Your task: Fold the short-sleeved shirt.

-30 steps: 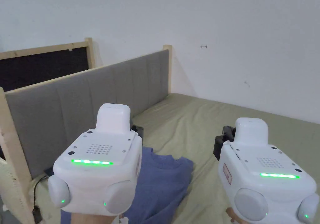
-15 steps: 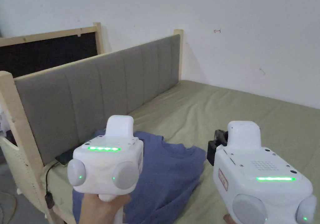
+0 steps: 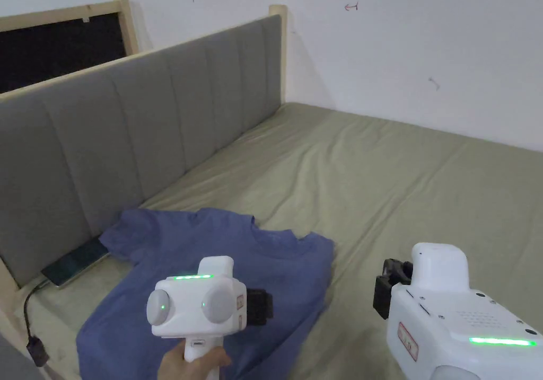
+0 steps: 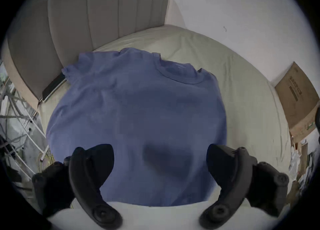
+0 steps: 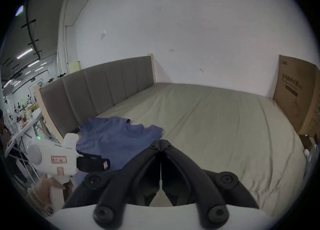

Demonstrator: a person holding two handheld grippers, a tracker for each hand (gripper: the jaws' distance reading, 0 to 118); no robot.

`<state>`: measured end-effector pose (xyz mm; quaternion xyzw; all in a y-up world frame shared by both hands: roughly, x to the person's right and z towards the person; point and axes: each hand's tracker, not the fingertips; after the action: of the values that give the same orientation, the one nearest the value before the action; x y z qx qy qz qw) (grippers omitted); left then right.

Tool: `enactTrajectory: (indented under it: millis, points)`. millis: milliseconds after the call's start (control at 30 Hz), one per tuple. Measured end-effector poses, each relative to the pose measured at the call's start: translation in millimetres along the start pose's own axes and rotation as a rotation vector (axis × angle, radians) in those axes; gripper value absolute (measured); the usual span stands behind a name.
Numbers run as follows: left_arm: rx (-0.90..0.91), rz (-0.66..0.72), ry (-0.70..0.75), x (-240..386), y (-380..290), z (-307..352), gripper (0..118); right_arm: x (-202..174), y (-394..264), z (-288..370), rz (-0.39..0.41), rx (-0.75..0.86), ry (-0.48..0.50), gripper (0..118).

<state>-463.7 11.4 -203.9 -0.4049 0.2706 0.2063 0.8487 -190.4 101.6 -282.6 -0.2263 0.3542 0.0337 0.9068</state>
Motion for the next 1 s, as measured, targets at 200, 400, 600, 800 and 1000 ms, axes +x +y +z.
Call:
enactTrajectory:
  millis: [200,400,600,800,1000]
  points:
    - [-0.102,-0.064,0.025,9,33,-66,107,13,-11,-33,-0.029,-0.064,-0.026,0]
    - [-0.196,-0.071,0.055,10,33,-76,67,21,-20,-40,-0.07,-0.092,-0.024,0]
    - [-0.205,-0.13,0.141,8,35,-68,7,26,-25,-33,-0.115,-0.106,-0.019,0]
    - [-0.205,0.003,0.019,0,51,-40,6,43,-21,-8,-0.125,-0.078,-0.049,0]
    - [-0.115,-0.002,-0.015,34,77,14,6,80,-8,27,-0.226,-0.018,-0.094,0]
